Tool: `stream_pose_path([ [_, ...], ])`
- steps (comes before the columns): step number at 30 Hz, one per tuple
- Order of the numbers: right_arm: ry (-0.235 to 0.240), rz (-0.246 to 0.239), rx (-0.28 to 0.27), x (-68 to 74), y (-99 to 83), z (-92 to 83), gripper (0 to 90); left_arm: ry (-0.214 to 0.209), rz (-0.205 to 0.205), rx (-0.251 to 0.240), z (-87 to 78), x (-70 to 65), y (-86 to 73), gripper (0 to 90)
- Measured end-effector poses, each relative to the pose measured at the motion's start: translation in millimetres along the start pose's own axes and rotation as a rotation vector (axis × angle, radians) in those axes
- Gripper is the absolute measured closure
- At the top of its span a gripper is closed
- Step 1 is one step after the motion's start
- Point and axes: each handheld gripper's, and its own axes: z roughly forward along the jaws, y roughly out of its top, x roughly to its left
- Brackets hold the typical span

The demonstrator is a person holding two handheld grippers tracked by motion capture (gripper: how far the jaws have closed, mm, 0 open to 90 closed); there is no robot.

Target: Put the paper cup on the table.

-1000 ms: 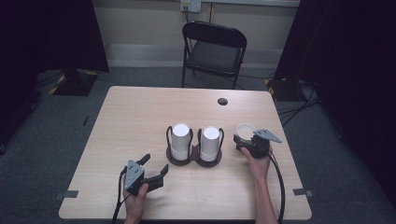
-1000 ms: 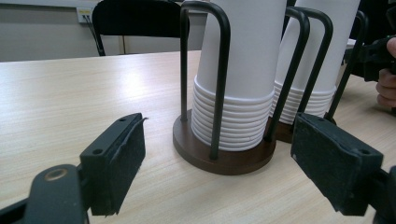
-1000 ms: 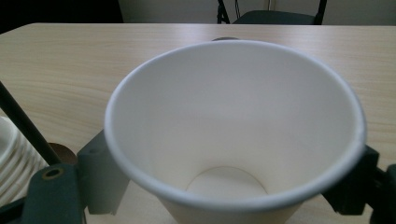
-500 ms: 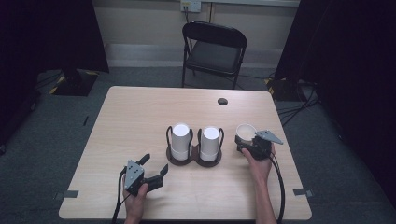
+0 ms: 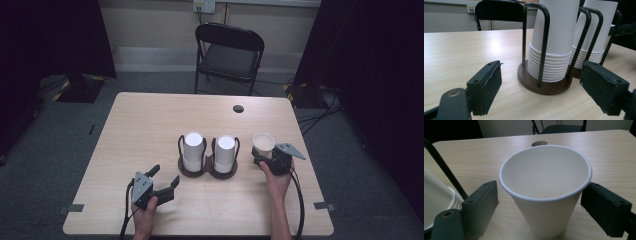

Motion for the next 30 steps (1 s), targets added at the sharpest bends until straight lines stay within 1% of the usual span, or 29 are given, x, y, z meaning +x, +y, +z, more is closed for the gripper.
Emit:
stream_pose_path([
  [1, 0.001, 0.005, 0.000, -0.3, -1.4, -1.8, 14.1, 0.001, 0.001, 0.000, 0.1, -0.1, 0.0, 17.5],
  [3, -0.018, -0.003, 0.019, -0.1, -2.9, -3.4, 14.2, 0.000, -0.001, 0.000, 0.1, -0.3, -0.1, 17.5],
  [4, -0.020, -0.001, 0.025, 0.4, -3.4, -4.8, 14.1, 0.001, -0.001, 0.000, 0.1, -0.3, 0.0, 17.5],
  [6, -0.017, -0.004, 0.002, 2.3, -4.0, -8.8, 14.3, 0.001, -0.001, 0.001, 0.2, -0.3, 0.0, 17.5],
  [7, -0.022, -0.005, -0.008, 3.4, -4.2, -11.0, 14.5, 0.001, 0.000, 0.001, 0.1, -0.3, 0.0, 17.5],
  [13, -0.013, -0.011, -0.042, 8.2, -6.3, -23.6, 14.6, 0.002, -0.002, 0.002, 0.1, -0.4, 0.0, 17.5],
  [17, -0.015, -0.043, -0.069, 14.8, -4.5, -32.4, 14.3, 0.007, -0.007, 0.005, 0.3, -0.2, 0.2, 17.6],
  [19, -0.011, -0.042, -0.072, 17.5, -4.3, -36.3, 14.3, 0.009, -0.010, 0.007, 0.3, -0.2, 0.2, 17.5],
  [21, -0.006, -0.050, -0.083, 20.3, -4.6, -40.4, 14.3, 0.010, -0.010, 0.010, 0.3, -0.4, 0.2, 17.6],
  [23, 0.008, -0.060, -0.104, 22.9, -5.7, -44.9, 14.1, 0.010, -0.010, 0.012, 0.2, -0.6, 0.3, 17.6],
  [26, 0.010, -0.056, -0.109, 26.3, -8.0, -50.3, 14.0, 0.015, -0.007, 0.015, 0.1, -1.2, 0.3, 17.5],
  [30, 0.007, -0.065, -0.110, 31.6, -12.4, -56.1, 14.2, 0.015, -0.005, 0.022, 0.4, -1.9, 0.4, 17.5],
])
